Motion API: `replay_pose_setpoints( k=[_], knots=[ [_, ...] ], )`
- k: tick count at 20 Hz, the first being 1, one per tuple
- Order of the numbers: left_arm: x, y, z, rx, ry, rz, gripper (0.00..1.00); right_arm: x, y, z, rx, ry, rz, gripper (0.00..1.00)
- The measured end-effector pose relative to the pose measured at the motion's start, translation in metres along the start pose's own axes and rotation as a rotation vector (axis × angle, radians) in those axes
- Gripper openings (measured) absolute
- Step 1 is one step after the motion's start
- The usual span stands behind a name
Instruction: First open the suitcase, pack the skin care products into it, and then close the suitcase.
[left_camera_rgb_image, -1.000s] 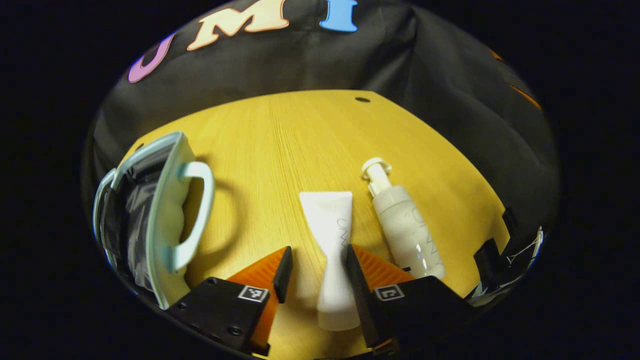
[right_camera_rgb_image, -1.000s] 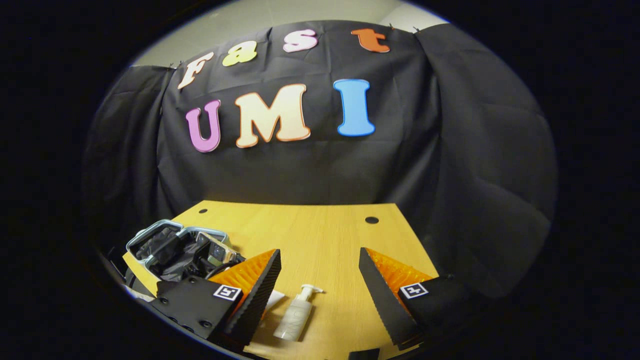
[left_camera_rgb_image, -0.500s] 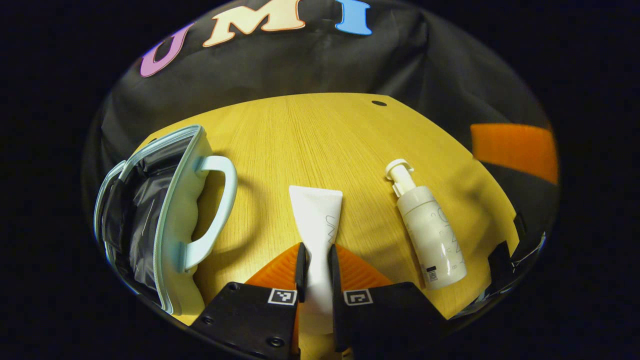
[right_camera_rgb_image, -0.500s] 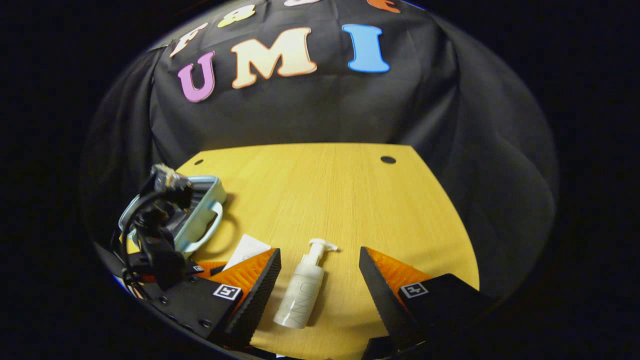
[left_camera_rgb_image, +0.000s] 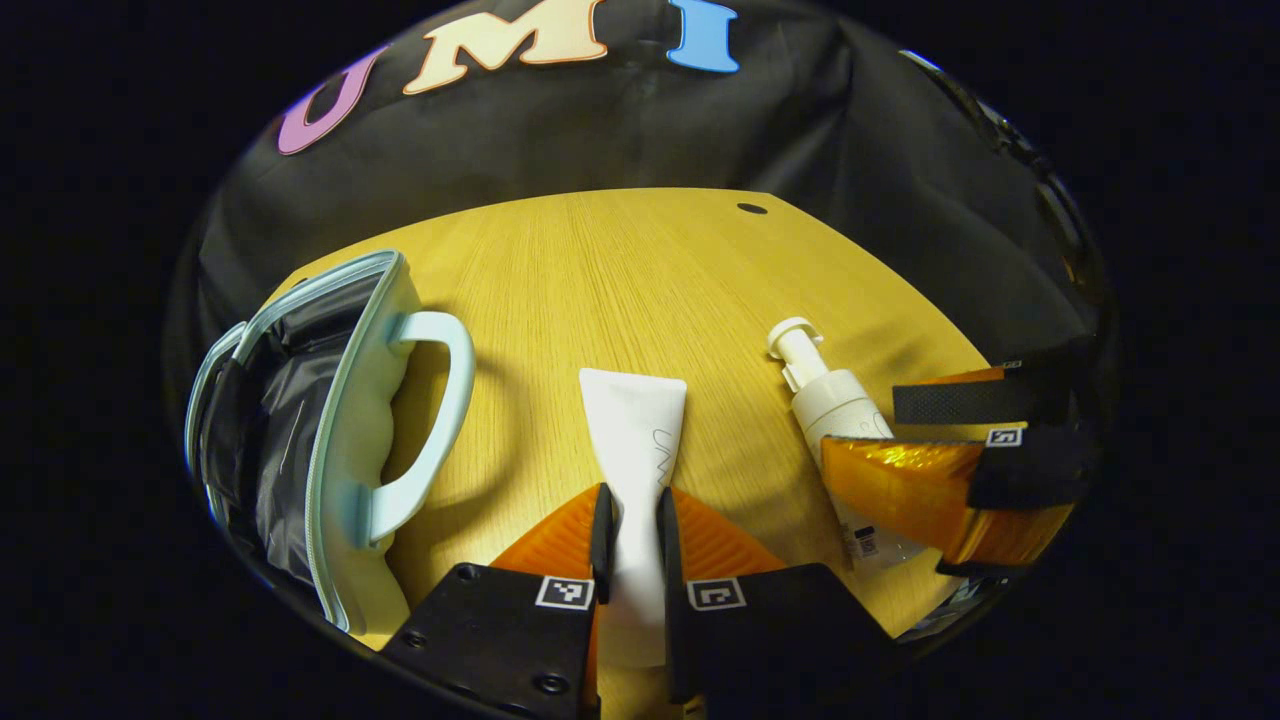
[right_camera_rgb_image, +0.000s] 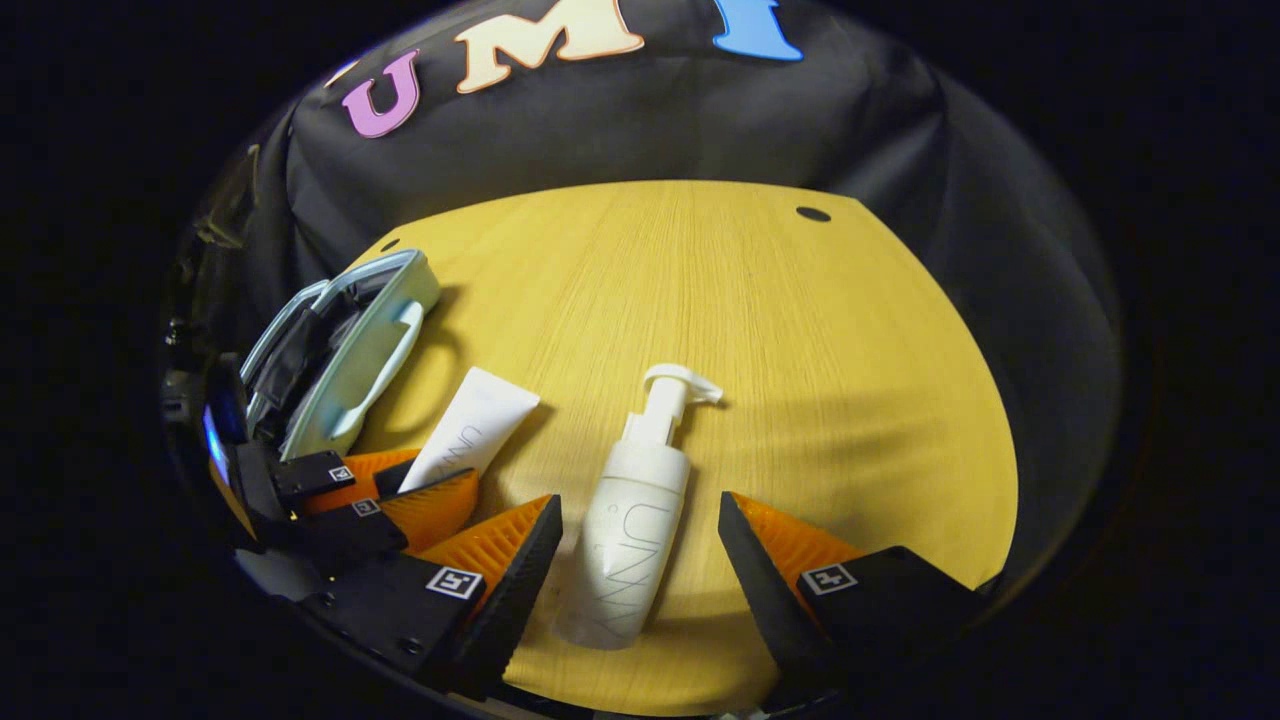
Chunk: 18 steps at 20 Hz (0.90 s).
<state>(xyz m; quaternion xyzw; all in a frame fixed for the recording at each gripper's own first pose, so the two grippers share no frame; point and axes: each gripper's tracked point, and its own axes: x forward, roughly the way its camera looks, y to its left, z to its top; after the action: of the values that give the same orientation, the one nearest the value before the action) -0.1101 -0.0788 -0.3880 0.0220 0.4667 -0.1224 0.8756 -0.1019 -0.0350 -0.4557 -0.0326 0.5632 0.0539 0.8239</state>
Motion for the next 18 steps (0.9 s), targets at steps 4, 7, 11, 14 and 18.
replay_pose_setpoints(
  k=[4,7,11,14,18],
  knots=[
    [-0.003,-0.002,0.002,0.016,0.005,-0.003,0.19,0.011,0.003,-0.015,0.062,0.053,0.016,0.62],
    [-0.002,-0.001,0.003,0.068,0.024,-0.028,0.12,0.007,0.006,-0.014,0.017,0.056,0.025,0.54],
    [-0.014,0.004,0.022,0.059,0.008,-0.044,0.08,0.009,0.004,-0.013,0.019,0.018,0.017,0.54],
    [-0.035,0.014,0.055,0.029,-0.051,-0.055,0.08,0.009,0.004,-0.013,0.026,0.012,0.020,0.54],
    [-0.065,0.050,0.090,-0.022,-0.108,-0.039,0.08,0.009,0.003,-0.012,0.054,0.012,0.005,0.54]
  ],
)
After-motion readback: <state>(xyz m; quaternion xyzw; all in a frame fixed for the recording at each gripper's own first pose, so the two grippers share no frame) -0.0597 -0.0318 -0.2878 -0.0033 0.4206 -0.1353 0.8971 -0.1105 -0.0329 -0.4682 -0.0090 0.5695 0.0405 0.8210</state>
